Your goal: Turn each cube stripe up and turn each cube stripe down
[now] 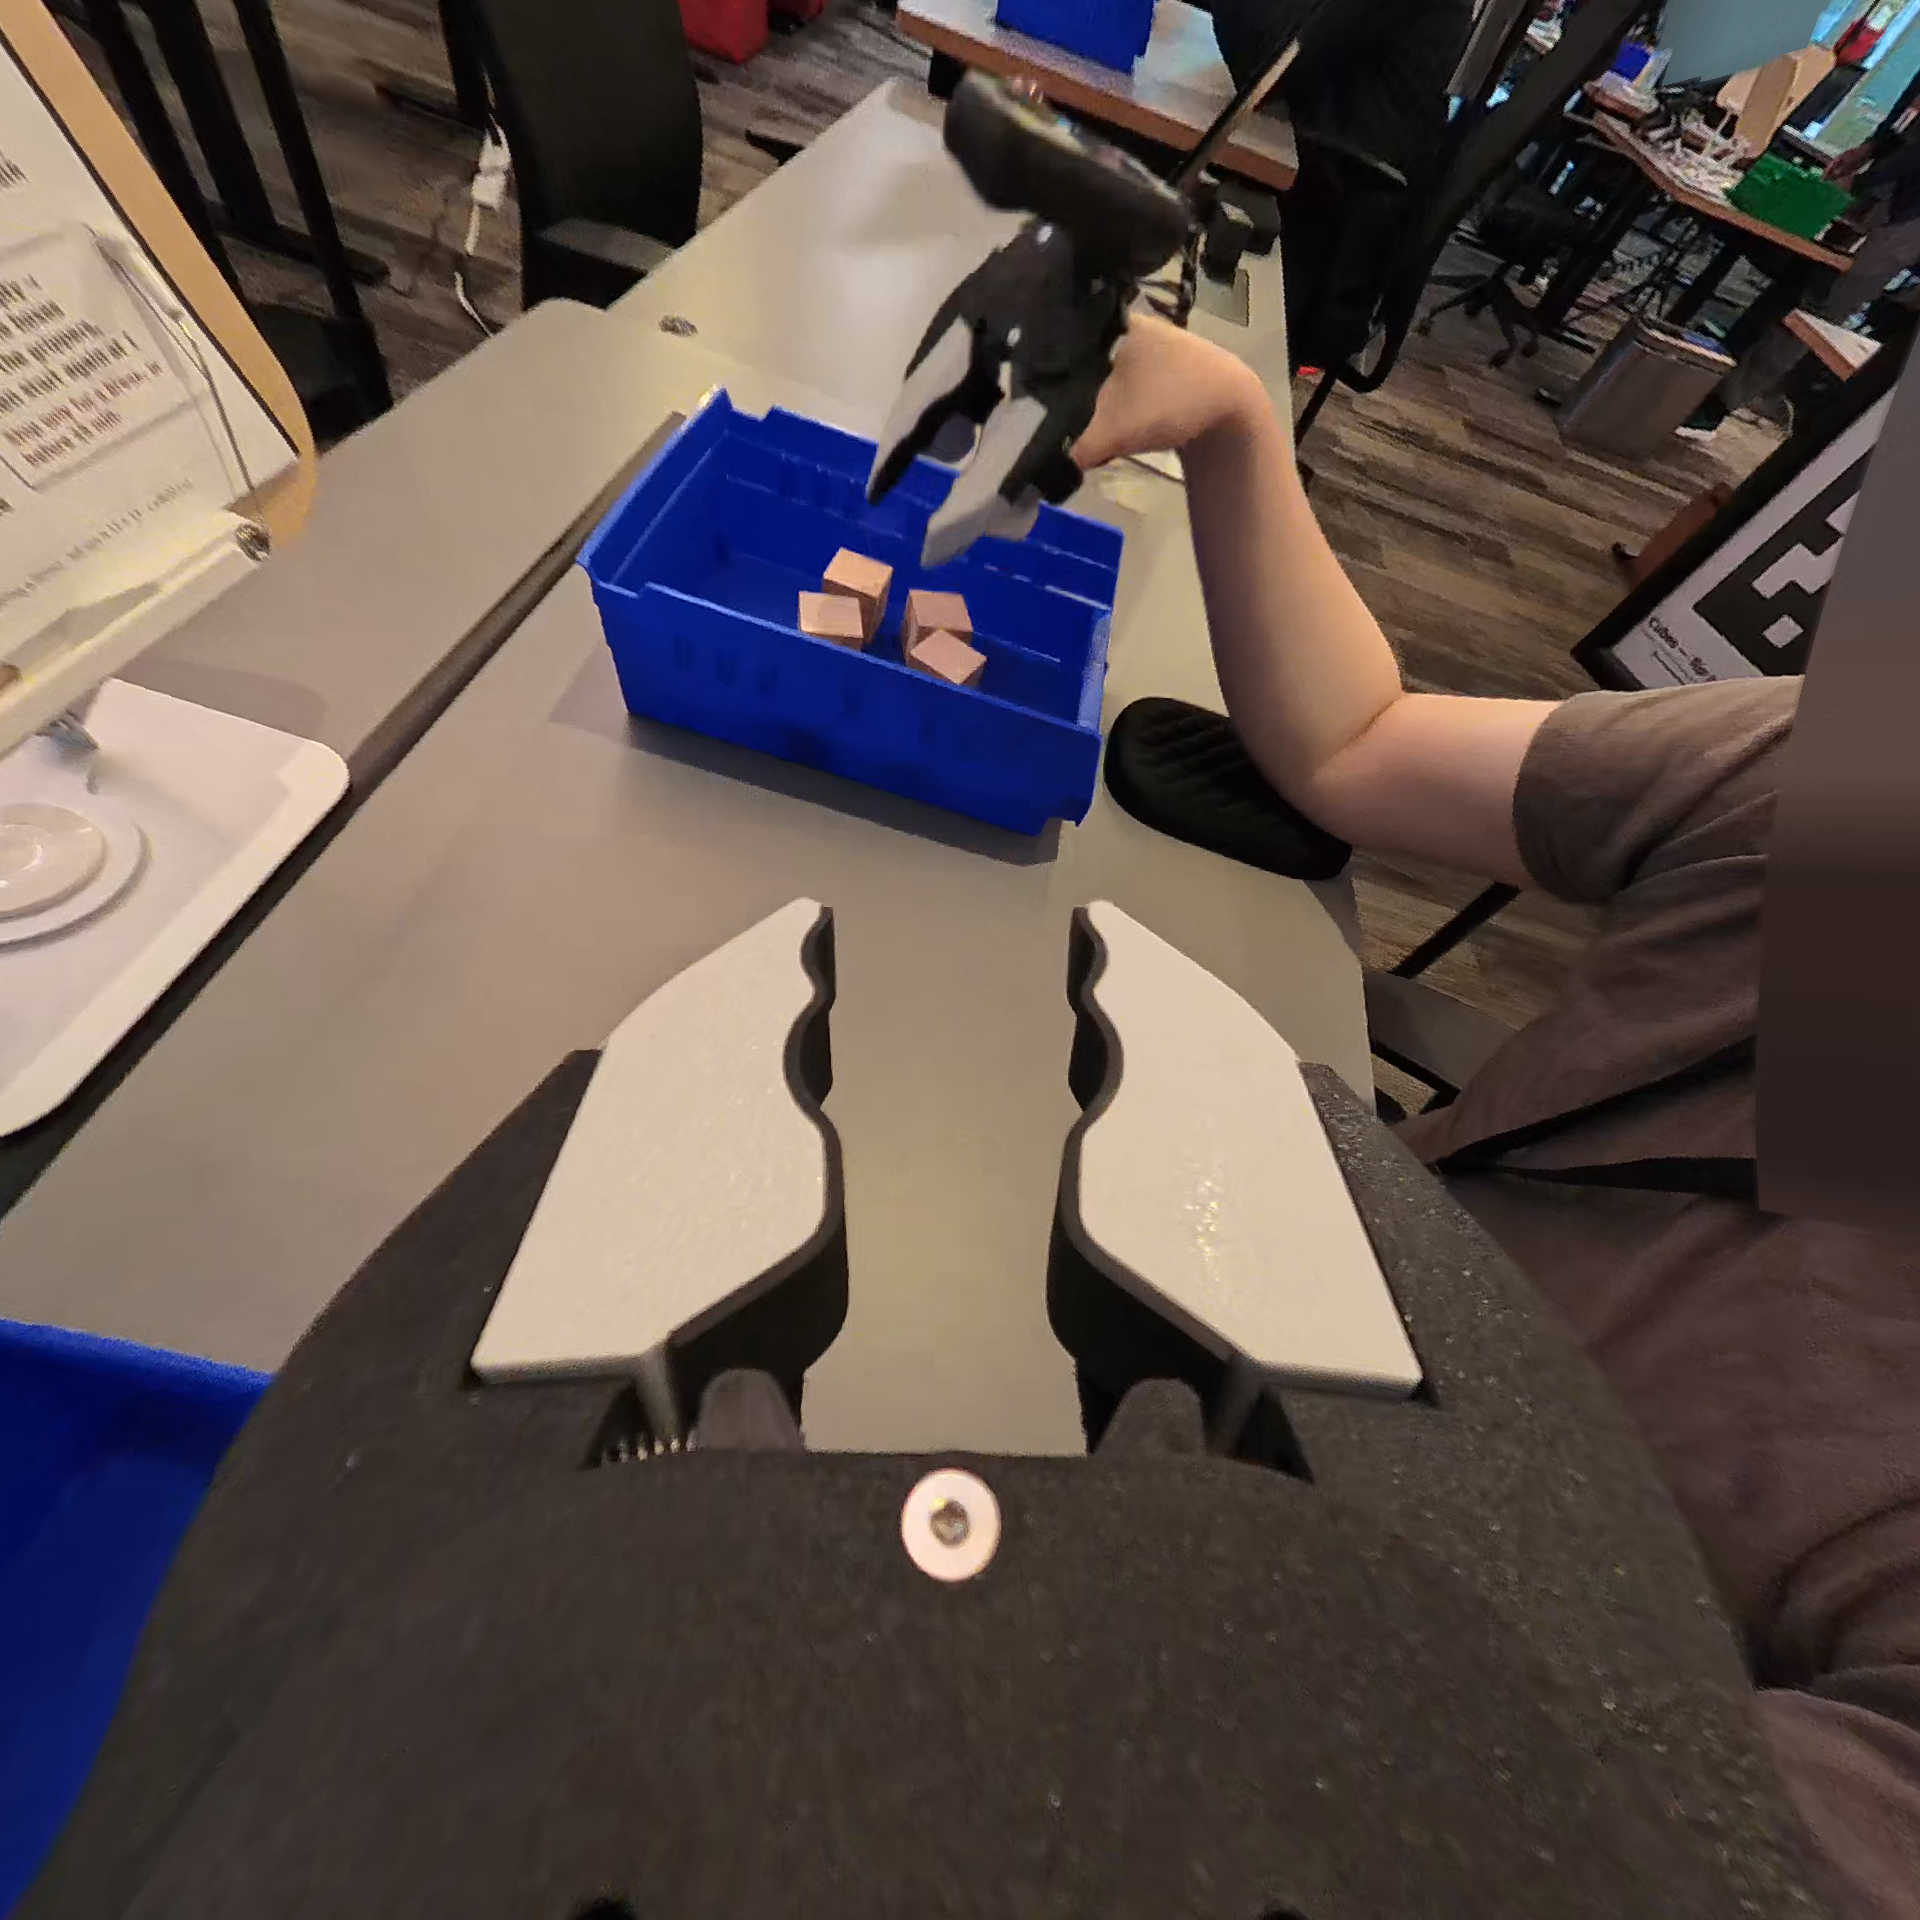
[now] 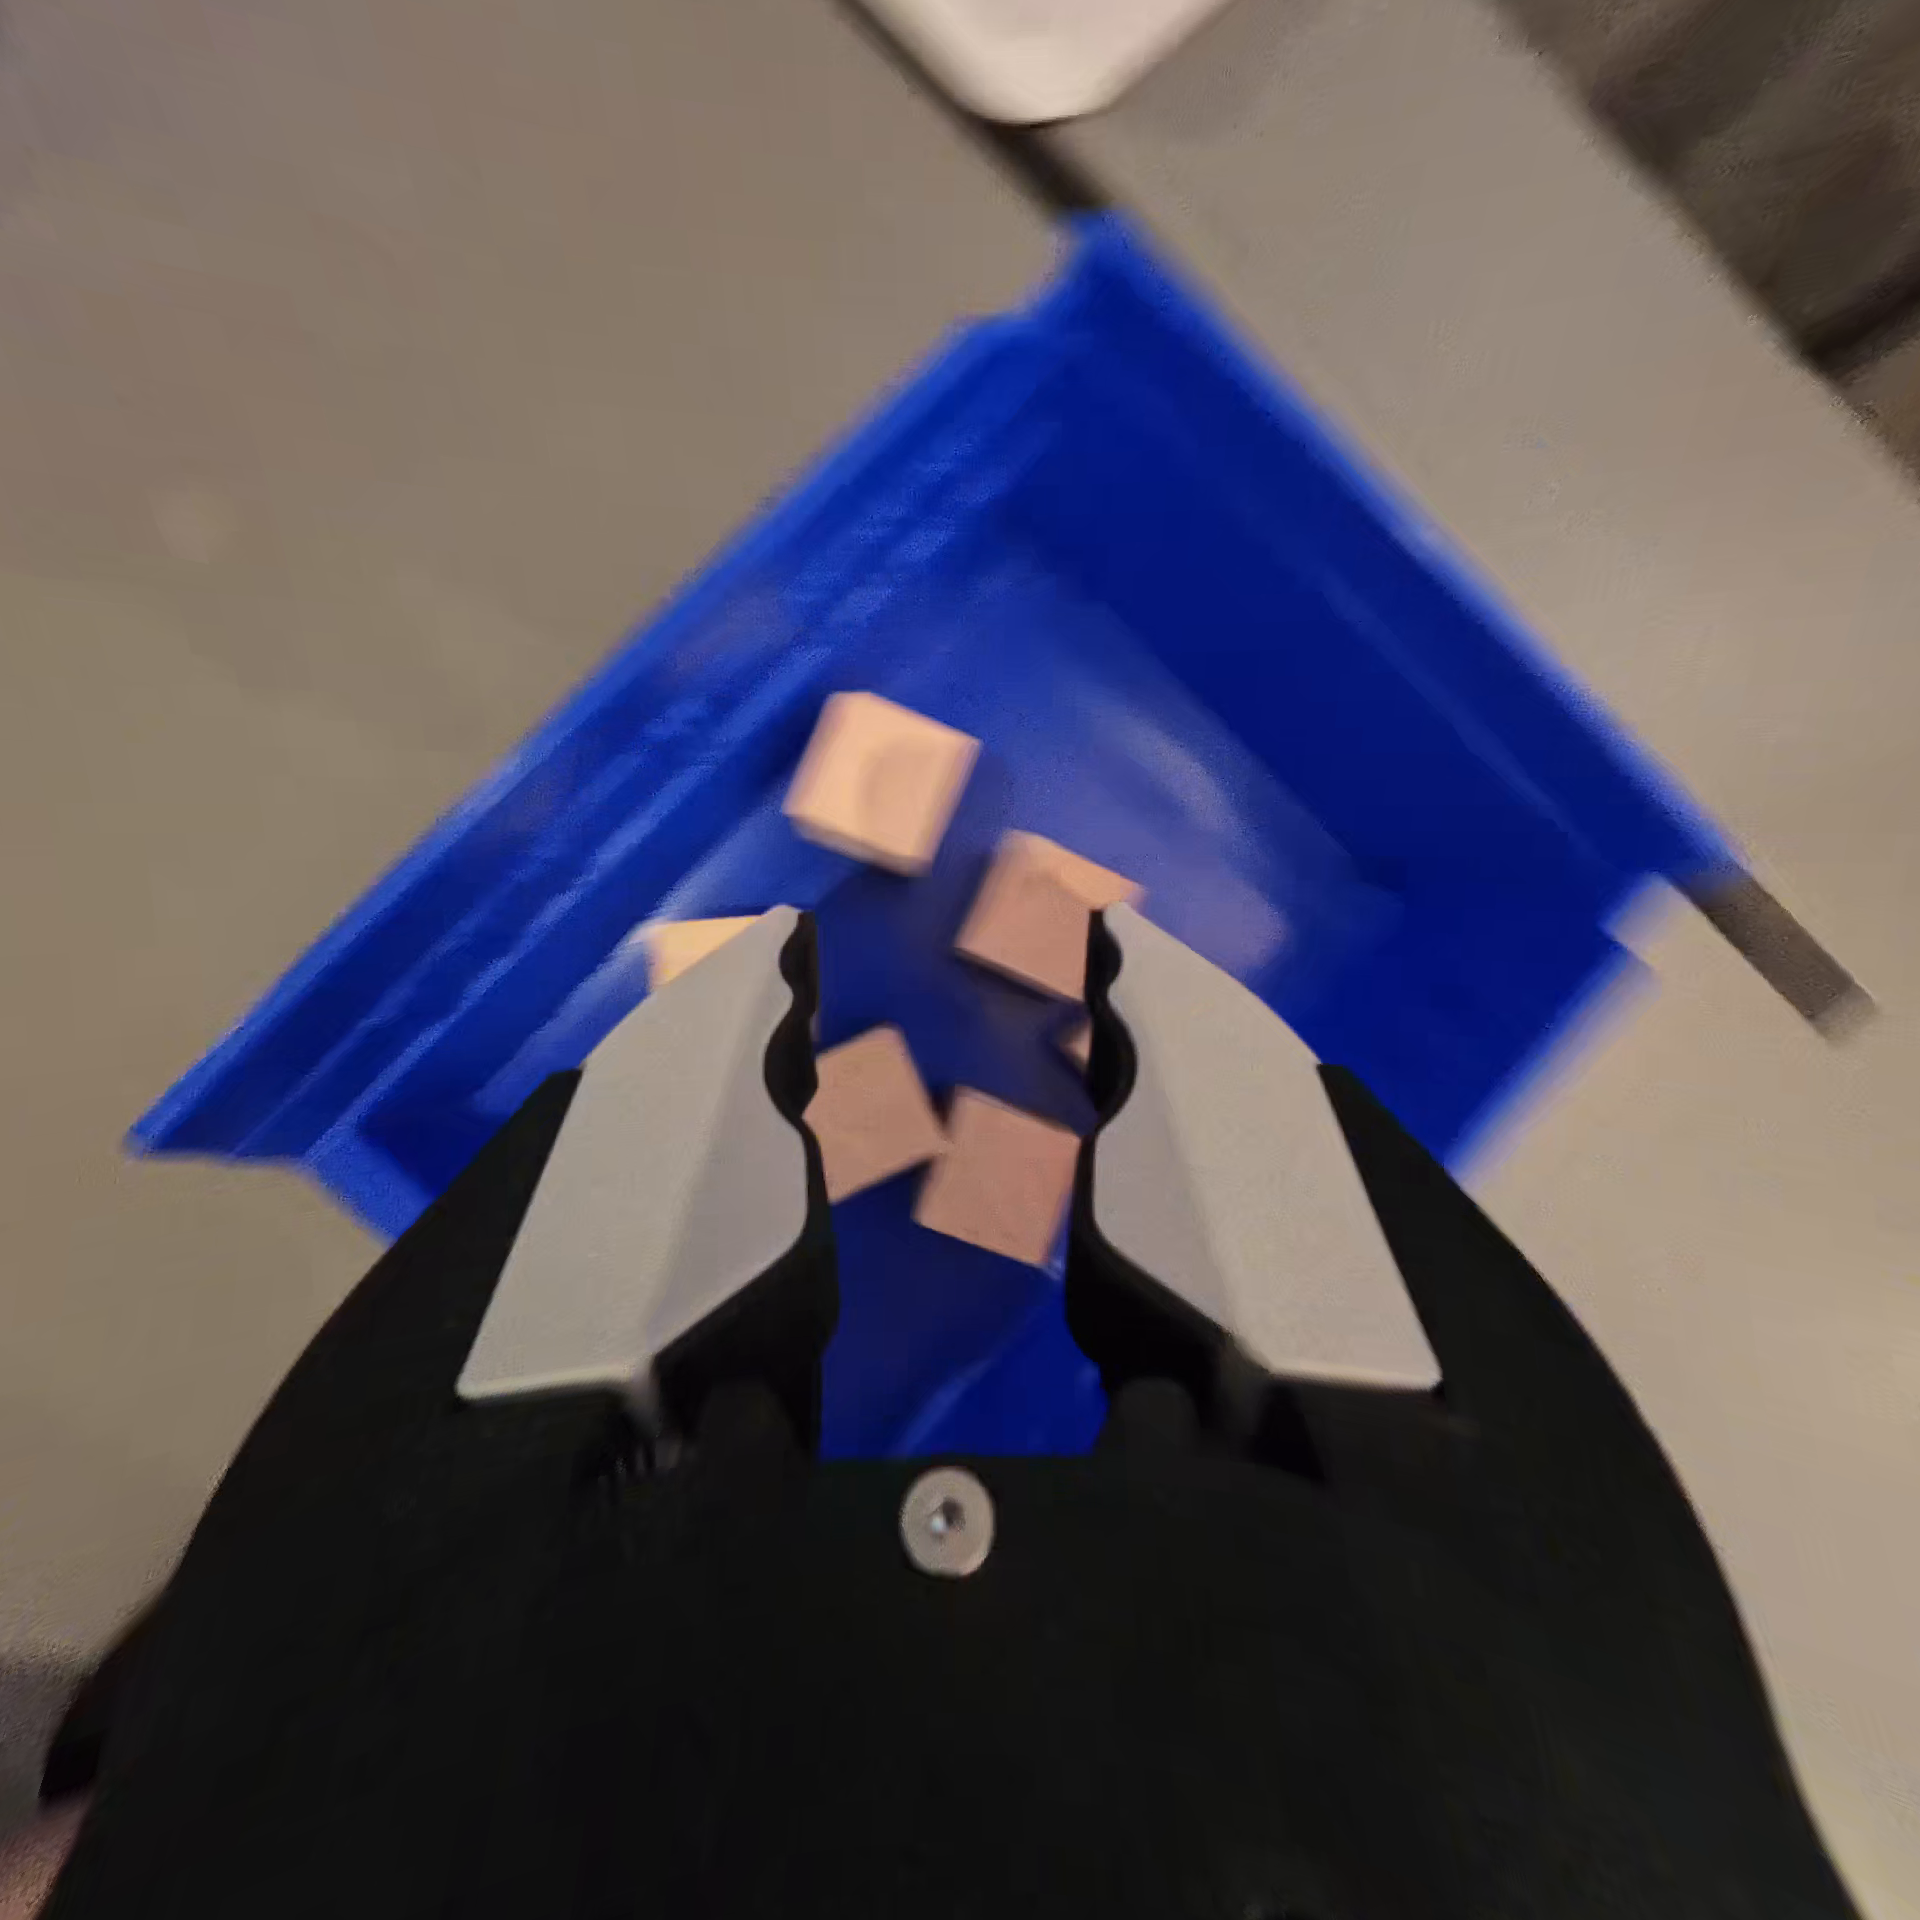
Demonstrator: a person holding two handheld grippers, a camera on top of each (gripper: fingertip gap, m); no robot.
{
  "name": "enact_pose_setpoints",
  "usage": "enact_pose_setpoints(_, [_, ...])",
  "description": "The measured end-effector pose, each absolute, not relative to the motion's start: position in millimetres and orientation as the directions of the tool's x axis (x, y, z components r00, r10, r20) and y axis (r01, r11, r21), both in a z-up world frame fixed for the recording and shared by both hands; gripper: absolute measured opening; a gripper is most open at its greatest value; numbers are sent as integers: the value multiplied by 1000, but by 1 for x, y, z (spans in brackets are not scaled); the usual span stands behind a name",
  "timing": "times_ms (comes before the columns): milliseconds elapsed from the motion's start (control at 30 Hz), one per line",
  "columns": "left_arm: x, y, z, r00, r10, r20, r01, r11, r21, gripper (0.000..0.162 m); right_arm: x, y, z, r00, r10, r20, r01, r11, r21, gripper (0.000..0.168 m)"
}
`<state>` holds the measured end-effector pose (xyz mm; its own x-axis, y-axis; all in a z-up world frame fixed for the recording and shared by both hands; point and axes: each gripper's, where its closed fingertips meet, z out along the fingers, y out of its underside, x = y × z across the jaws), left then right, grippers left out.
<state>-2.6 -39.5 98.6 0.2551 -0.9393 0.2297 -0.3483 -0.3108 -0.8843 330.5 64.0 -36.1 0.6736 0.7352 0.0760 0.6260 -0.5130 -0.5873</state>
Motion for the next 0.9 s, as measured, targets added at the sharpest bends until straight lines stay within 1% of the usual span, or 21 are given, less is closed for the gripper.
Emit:
enact_pose_setpoints(67, [-7, -40, 104, 275, -940, 202, -338, -291, -895, 46, 391, 87, -27, 858, 497, 129, 464, -642, -611, 51])
enact_pose_setpoints(100, [-9, -39, 105, 288, -939, 188, -336, -283, -898, 48, 423, 93, -29, 911, 380, 161, 396, -697, -598, 51])
enact_pose_setpoints(133, [-10, -37, 105, 301, -937, 177, -335, -277, -900, 51, 446, 94, -36, 938, 302, 172, 344, -740, -578, 50])
enact_pose_setpoints(167, [-11, -35, 105, 313, -934, 171, -330, -276, -903, 58, 457, 93, -44, 951, 274, 143, 306, -770, -560, 50])
enact_pose_setpoints(233, [-11, -31, 106, 320, -929, 185, -306, -286, -908, 76, 457, 91, -62, 961, 276, 25, 246, -809, -533, 49])
enact_pose_setpoints(300, [-11, -27, 108, 309, -932, 191, -286, -282, -916, 76, 452, 90, -79, 961, 271, -59, 210, -850, -484, 47])
enact_pose_setpoints(333, [-12, -24, 109, 317, -930, 187, -276, -279, -920, 76, 453, 88, -88, 963, 260, -65, 206, -873, -443, 45])
enact_pose_setpoints(367, [-14, -19, 111, 333, -926, 177, -264, -271, -926, 76, 455, 86, -98, 965, 255, -54, 214, -893, -397, 40])
enact_pose_setpoints(400, [-17, -15, 113, 354, -921, 161, -253, -260, -932, 75, 455, 82, -107, 964, 263, -50, 230, -909, -349, 29])
enact_pose_setpoints(467, [-32, -3, 114, 435, -892, 121, -250, -248, -936, 75, 445, 78, -114, 957, 271, -104, 229, -926, -302, 9])
enact_pose_setpoints(567, [-81, 21, 97, 642, -765, 49, -307, -315, -898, 75, 446, 77, -115, 962, 267, -58, 241, -929, -282, 8])
enact_pose_setpoints(600, [-104, 28, 88, 714, -699, 26, -324, -363, -874, 72, 446, 77, -115, 963, 265, -50, 241, -930, -279, 8])
enact_pose_setpoints(633, [-128, 36, 78, 781, -625, -4, -339, -418, -843, 72, 446, 77, -115, 964, 261, -51, 238, -931, -277, 8])
enact_pose_setpoints(667, [-152, 43, 69, 833, -552, -34, -343, -468, -815, 75, 446, 77, -115, 964, 261, -55, 236, -931, -278, 8])
enact_pose_setpoints(700, [-177, 49, 61, 877, -476, -63, -335, -511, -792, 73, 446, 77, -115, 963, 263, -60, 236, -931, -279, 8])
enact_pose_setpoints(800, [-252, 57, 35, 969, -208, -132, -240, -670, -703, 67, 446, 77, -115, 962, 265, -66, 237, -930, -282, 8])
enact_pose_setpoints(900, [-292, 56, 5, 991, -79, -113, -132, -777, -616, 63, 446, 77, -116, 961, 272, -49, 248, -928, -279, 8])
